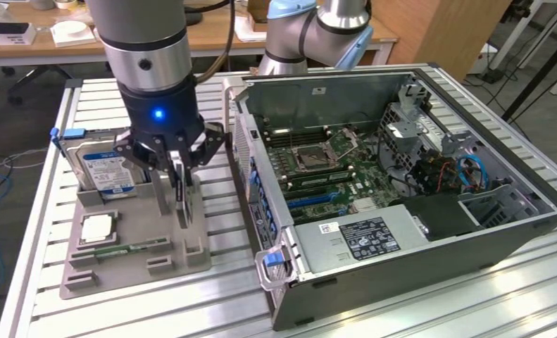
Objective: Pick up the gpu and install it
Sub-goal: 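Pick up the gpu and move the gpu toward the slot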
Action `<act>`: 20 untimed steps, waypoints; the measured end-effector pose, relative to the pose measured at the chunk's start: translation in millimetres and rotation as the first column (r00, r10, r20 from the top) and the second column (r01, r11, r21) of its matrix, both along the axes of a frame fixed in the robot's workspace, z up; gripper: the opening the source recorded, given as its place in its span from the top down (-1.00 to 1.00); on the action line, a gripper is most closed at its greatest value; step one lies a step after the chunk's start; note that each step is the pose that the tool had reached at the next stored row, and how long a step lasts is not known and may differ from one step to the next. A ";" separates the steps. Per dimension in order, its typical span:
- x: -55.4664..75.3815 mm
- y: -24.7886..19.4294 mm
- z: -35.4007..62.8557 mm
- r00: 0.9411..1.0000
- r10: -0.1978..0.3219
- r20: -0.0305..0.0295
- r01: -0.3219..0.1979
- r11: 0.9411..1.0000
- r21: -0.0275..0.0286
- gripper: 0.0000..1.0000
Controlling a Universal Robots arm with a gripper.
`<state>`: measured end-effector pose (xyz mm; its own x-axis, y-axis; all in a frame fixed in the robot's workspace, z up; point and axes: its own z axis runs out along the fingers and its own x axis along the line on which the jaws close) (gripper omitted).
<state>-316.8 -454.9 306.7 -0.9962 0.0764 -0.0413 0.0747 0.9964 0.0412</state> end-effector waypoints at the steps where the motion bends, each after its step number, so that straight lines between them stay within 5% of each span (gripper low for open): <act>1: 0.0 0.0 0.5 1.000 0.000 0.000 0.000 1.000 0.000 0.48; 20: 0.0 0.0 10.0 1.000 0.000 0.000 0.000 1.000 0.000 0.48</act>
